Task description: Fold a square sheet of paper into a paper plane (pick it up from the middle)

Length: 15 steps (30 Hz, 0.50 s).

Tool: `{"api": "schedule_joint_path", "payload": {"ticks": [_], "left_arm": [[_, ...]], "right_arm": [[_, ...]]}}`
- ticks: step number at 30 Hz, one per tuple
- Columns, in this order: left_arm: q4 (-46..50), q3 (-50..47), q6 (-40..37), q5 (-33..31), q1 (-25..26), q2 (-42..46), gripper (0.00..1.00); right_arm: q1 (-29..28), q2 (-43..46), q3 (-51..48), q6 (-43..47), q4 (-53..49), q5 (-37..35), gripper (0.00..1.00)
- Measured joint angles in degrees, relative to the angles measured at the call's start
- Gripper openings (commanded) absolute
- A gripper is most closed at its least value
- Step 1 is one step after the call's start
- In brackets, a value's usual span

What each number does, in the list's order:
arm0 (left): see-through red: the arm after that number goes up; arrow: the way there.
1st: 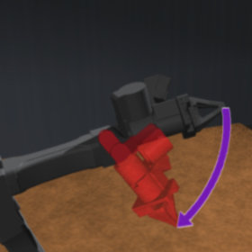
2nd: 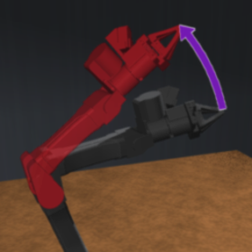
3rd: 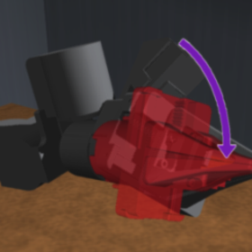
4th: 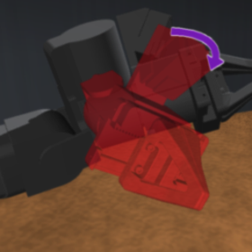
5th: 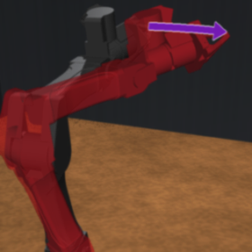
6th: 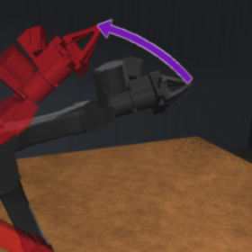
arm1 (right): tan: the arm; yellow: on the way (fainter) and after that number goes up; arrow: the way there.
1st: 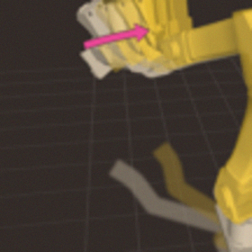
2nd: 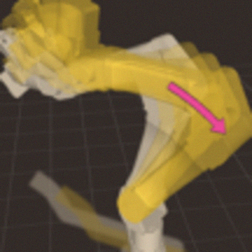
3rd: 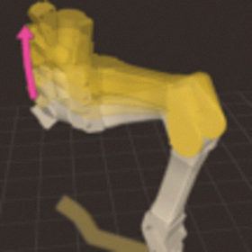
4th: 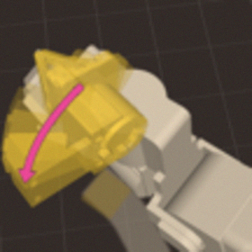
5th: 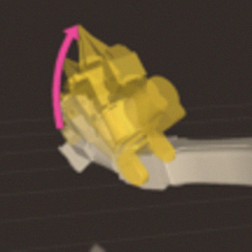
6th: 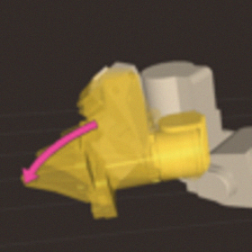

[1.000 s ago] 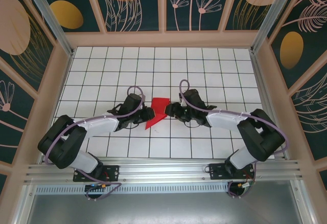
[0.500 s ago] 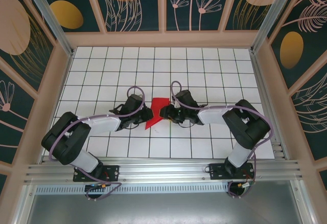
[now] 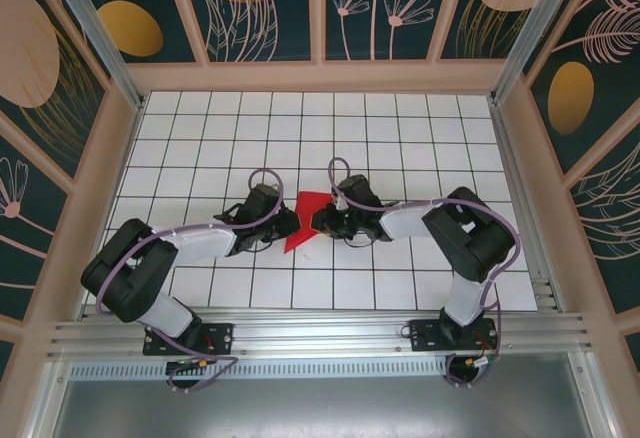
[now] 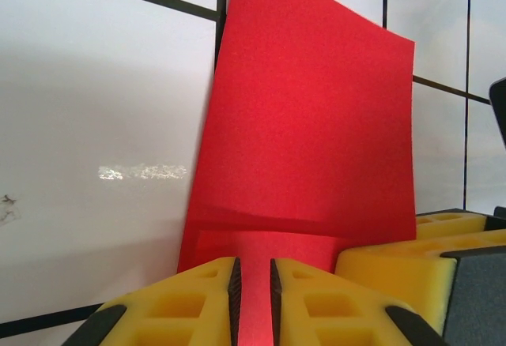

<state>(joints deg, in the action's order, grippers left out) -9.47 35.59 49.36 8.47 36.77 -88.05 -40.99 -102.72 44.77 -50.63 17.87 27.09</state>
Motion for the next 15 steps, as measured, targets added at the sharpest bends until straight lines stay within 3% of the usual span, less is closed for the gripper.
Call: {"api": "schedule_joint_path", "payload": {"ticks": [6,15], "left_arm": [[-0.2,0.0,-0.8,-0.1,0.0,0.2,0.32],[-4.0,-0.7,-6.2,-0.1,0.0,7.2,0.69]], "right_arm": [[0.0,0.5,0.0,-1.3,-1.4,-2.6,0.02],[0.0,11.6,0.0,-4.0,-11.7,-12.2,0.01]]}}
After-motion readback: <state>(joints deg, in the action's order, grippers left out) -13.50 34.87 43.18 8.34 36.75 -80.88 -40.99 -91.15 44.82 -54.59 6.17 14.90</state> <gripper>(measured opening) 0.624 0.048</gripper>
